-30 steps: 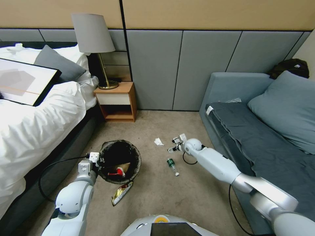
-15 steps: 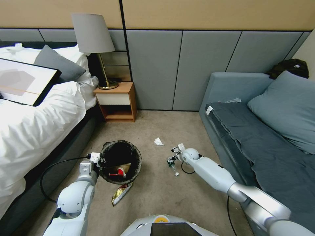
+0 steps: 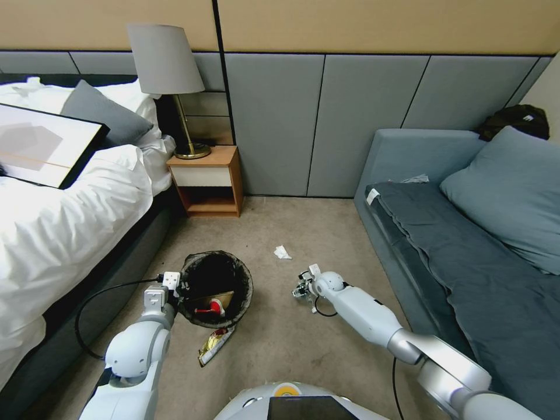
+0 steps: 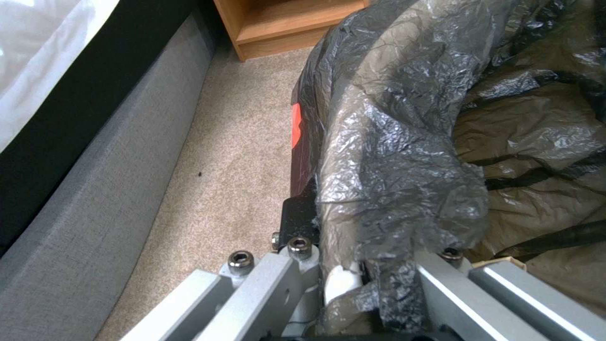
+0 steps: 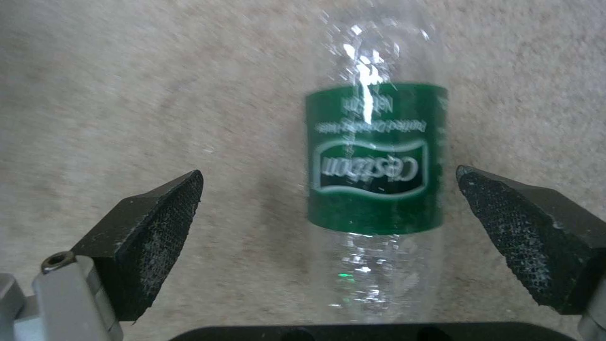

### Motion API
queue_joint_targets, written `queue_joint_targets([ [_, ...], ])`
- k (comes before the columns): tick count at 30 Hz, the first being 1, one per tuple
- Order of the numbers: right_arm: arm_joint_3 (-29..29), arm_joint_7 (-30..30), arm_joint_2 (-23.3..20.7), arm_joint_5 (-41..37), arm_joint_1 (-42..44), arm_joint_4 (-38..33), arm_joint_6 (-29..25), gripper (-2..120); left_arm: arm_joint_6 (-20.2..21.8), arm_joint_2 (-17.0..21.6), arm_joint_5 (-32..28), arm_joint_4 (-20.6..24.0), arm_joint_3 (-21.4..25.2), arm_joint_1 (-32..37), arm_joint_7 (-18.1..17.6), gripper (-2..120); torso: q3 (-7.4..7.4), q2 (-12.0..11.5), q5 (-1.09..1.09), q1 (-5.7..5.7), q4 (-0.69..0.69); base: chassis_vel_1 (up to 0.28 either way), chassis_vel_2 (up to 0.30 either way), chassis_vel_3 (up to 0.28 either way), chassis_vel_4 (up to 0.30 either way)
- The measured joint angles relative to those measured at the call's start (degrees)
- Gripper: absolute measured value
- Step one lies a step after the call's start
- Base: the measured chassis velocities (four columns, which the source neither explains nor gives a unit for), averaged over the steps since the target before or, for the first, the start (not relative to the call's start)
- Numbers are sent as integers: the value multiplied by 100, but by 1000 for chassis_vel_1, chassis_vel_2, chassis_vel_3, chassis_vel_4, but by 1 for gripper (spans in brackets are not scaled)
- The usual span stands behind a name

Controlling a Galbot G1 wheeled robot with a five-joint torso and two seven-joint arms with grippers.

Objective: Pick up the trash bin, then pick up the garbage from the floor and place it into the trash bin.

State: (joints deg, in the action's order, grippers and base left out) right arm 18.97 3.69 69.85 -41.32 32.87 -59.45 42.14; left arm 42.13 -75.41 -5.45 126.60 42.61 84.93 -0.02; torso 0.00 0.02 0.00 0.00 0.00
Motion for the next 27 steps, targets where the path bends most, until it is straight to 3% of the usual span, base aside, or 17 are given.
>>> queue_joint_targets([
  [12, -92, -80, -91, 259, 89, 105, 0, 99, 0, 14, 7, 1, -14, -12, 4, 0, 0, 0, 0, 0, -1, 0, 0, 0, 0],
  [16, -98, -41, -67, 246, 91, 101, 0, 86, 0, 25, 8, 9, -24, -15, 4, 0, 0, 0, 0, 0, -1, 0, 0, 0, 0],
  [17, -97, -58, -55, 241, 91, 101, 0, 78, 0, 39, 9, 14, -24, -15, 4, 0, 0, 0, 0, 0, 0, 0, 0, 0, 0],
  [20, -94, -72, -43, 239, 91, 102, 0, 73, 0, 48, 9, 13, -23, -20, 4, 0, 0, 0, 0, 0, 0, 0, 0, 0, 0],
  [22, -87, -80, -4, 238, 107, 101, -1, 61, 0, 67, 8, 7, -22, -40, 4, 0, 0, 0, 0, 0, -1, 0, 0, 0, 0],
  [27, -78, -89, 12, 231, 112, 70, -14, 46, 0, 73, 8, -17, -20, -66, 4, 0, 0, 1, 0, 0, 0, 0, 0, 0, 0],
])
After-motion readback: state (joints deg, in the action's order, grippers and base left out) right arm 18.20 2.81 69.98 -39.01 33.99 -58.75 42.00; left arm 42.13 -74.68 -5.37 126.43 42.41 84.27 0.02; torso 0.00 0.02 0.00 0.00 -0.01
